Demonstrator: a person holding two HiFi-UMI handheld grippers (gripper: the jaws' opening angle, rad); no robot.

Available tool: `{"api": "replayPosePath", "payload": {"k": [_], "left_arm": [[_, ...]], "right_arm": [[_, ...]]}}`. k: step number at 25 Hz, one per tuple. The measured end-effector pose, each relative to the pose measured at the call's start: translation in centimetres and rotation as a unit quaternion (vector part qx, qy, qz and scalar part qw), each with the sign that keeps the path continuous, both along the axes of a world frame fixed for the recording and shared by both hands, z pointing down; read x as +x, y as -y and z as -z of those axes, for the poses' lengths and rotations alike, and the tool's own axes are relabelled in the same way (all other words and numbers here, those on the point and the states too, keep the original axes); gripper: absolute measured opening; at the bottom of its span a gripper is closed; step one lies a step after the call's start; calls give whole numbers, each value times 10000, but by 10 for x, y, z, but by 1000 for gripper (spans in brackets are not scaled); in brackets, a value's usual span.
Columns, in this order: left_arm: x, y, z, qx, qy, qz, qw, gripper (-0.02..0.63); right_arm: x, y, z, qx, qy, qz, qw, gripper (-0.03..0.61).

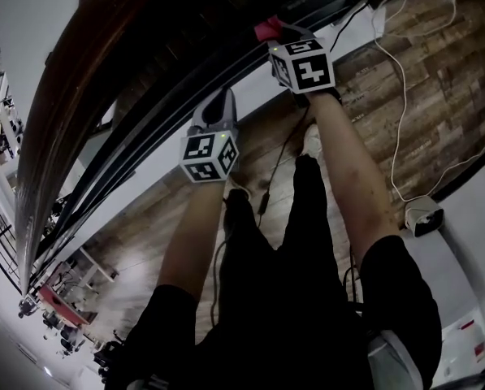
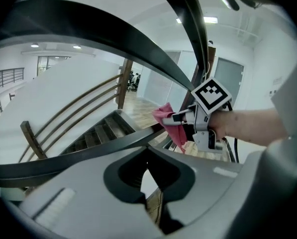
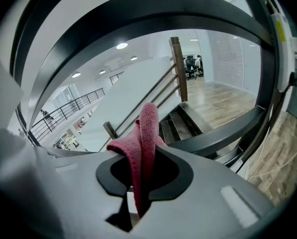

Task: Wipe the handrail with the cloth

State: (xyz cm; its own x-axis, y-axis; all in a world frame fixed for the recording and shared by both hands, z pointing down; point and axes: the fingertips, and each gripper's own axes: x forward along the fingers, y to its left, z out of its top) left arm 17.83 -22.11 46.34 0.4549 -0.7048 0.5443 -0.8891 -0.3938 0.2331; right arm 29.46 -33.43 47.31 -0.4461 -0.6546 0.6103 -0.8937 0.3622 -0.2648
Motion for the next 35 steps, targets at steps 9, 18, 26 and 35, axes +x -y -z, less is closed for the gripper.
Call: {"api": "replayPosePath", "payload": {"k": [9, 18, 26, 35], "left_arm": [[-62, -7, 12, 120, -126, 552, 9983, -2], [-101, -37, 9, 90, -170, 802, 9966, -2], [-161, -57, 4, 96, -117, 1216, 9925, -2], [-204, -82, -1, 135, -241, 1831, 9827, -2]], "right_arm": [[-35, -9, 1, 41, -472, 176, 9987, 43], [-71, -29, -1, -123, -809, 631, 9946, 43], [-125, -49, -9, -106, -1144, 1143, 9868, 43], [-176, -67, -13, -22, -1361, 1358, 9813, 43]]}}
